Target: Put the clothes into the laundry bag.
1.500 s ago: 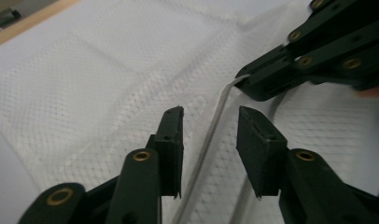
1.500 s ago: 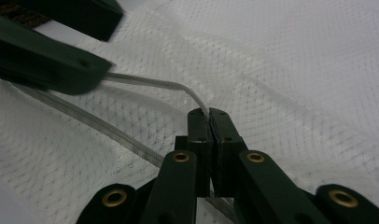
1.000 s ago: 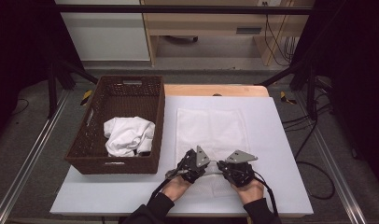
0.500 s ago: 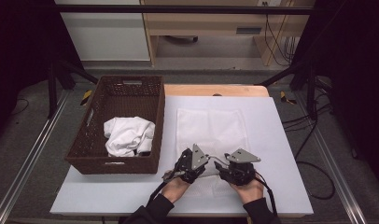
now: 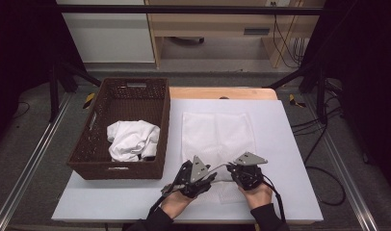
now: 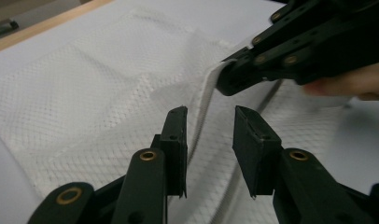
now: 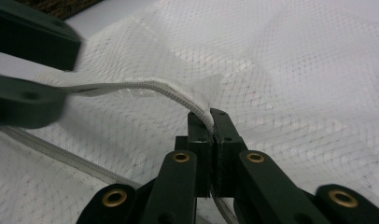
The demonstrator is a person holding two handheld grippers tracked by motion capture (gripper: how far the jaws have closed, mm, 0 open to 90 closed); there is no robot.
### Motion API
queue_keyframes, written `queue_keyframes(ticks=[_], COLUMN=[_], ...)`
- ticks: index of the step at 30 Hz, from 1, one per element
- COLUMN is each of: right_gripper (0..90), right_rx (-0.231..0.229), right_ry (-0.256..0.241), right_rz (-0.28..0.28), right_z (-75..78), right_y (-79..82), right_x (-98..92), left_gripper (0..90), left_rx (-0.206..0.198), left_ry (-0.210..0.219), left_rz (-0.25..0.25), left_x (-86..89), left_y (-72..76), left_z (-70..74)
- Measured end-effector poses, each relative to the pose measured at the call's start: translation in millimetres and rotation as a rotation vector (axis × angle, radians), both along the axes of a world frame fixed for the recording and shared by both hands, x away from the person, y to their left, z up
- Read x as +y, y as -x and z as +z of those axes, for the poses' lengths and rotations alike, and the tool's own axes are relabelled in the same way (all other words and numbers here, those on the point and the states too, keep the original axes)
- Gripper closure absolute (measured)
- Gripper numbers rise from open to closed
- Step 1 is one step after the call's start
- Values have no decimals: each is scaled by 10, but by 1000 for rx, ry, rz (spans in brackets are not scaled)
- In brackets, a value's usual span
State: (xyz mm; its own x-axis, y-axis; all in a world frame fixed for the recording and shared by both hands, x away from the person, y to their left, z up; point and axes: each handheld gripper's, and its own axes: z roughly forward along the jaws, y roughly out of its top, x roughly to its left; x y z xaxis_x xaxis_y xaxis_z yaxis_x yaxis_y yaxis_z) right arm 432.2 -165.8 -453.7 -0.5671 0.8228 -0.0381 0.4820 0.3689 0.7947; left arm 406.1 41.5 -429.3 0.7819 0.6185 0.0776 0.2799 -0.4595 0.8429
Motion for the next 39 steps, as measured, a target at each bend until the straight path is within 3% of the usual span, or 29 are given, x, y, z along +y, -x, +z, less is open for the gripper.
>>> queue_keyframes(ticks=[3, 6, 9, 12, 18, 21, 31, 39], right_gripper=[881, 881, 881, 881, 881, 880, 880, 880], right_rx=[3, -4, -2, 2, 0, -9, -116, -144], right_ry=[-20, -49, -71, -80, -91, -96, -142, -170], right_rz=[-12, -17, -24, -20, -16, -13, -34, -42], right_z=[9, 27, 39, 41, 49, 68, 238, 336], right_y=[-1, -2, -3, -12, -10, -17, -58, -53], right_x=[-4, -23, -41, -47, -40, -39, -22, -62], left_gripper=[699, 800, 882, 888, 888, 889, 888, 888], left_rx=[19, 64, 111, 141, 146, 155, 159, 156], left_ry=[13, 0, -17, -38, -74, -74, -78, -79], left_rz=[-20, -29, -9, 9, 31, 31, 21, 16], left_x=[59, 94, 155, 179, 174, 180, 186, 194], left_y=[147, 216, 215, 185, 168, 166, 160, 154], left_z=[5, -162, -330, -445, -562, -554, -550, -551])
